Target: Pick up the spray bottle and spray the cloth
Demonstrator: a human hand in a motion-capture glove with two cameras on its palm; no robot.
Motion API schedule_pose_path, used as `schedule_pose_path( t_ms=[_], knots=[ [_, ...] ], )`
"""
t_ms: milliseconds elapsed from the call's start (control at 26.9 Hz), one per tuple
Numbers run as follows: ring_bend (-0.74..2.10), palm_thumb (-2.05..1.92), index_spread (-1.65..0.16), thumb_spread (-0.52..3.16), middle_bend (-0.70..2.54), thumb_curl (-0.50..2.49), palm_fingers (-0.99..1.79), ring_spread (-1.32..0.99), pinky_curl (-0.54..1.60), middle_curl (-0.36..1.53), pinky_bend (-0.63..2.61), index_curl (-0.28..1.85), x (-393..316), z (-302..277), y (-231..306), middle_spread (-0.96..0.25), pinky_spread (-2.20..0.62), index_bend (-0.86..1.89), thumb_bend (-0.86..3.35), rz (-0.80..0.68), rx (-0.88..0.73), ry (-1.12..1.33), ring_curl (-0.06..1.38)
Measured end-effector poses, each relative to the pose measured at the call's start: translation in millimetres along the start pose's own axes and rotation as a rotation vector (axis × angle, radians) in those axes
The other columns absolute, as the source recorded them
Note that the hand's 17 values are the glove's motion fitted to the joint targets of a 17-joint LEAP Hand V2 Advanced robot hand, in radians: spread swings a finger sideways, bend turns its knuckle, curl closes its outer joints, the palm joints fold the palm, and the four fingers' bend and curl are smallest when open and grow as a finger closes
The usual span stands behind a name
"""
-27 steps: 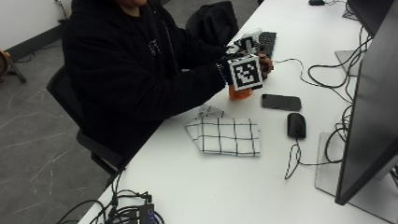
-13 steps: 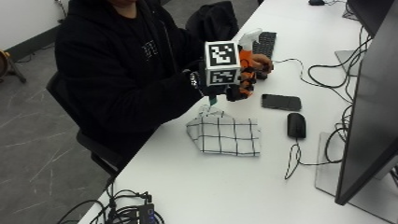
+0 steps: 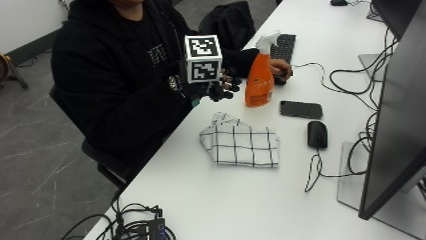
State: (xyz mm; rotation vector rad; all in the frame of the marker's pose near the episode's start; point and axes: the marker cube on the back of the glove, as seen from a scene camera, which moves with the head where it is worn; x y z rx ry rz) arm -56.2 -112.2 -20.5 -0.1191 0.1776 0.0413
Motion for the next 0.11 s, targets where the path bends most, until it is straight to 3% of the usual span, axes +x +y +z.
schedule_pose_path(
  t_ms=[112],
  knots=[
    [0.43, 0.37, -0.40, 1.08, 0.21, 0.41, 0.34, -0.10, 0.34, 0.38, 0.32, 0.30, -5.5, 3.9, 6.9, -0.08, 0.18, 0.14, -0.03, -0.018, 0.003, 0.006, 0.35]
  ],
)
